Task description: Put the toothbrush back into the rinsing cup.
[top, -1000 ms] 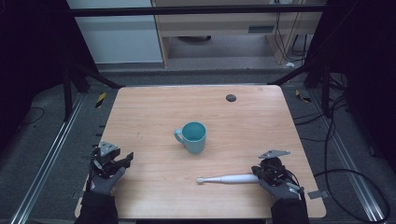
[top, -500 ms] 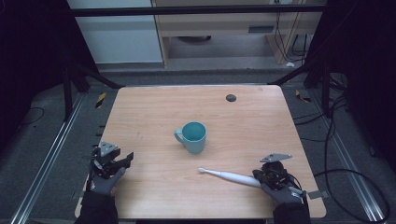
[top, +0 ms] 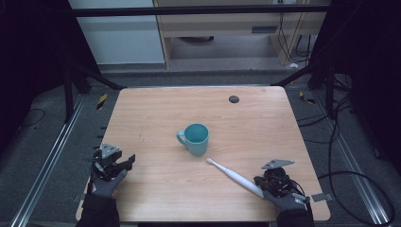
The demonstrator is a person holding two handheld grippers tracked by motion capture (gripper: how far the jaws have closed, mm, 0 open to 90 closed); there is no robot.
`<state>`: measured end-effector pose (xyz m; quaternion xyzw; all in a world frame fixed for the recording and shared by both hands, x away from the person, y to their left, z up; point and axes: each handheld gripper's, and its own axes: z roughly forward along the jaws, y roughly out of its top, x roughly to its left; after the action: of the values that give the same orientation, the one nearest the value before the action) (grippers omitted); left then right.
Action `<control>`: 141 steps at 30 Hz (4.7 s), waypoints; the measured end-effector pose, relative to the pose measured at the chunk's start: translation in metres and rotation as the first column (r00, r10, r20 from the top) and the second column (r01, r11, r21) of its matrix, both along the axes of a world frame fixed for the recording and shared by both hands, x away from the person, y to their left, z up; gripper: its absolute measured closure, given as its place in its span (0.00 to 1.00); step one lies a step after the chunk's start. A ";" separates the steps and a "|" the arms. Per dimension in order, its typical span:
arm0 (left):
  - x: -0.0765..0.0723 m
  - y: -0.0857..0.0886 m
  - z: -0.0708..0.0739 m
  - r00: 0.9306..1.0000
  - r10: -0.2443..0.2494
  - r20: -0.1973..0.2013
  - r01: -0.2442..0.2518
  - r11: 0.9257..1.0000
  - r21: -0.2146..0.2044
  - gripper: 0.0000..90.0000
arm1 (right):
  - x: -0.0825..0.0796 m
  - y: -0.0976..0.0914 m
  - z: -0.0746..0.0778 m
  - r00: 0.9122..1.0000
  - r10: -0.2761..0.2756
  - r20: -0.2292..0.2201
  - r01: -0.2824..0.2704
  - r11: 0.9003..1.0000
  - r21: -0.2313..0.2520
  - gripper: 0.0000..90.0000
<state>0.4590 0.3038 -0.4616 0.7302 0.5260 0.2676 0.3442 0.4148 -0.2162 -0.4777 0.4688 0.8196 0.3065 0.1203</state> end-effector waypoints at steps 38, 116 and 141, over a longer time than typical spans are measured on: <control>0.003 -0.001 -0.002 1.000 -0.011 -0.004 0.011 1.000 0.004 0.46 | 0.020 0.035 0.044 0.995 0.084 0.053 -0.085 0.996 0.008 0.58; 0.003 0.000 -0.002 1.000 -0.009 -0.002 0.009 1.000 0.001 0.46 | 0.041 0.064 0.067 0.982 0.007 0.190 -0.036 0.988 0.149 0.74; 0.004 0.002 -0.002 1.000 -0.005 -0.003 0.005 1.000 -0.005 0.46 | 0.081 0.116 0.115 0.873 -0.208 0.442 0.021 0.920 0.392 0.74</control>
<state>0.4631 0.3053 -0.4640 0.7312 0.5251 0.2644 0.3459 0.4960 -0.0997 -0.3628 0.4420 0.6612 0.5550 0.2438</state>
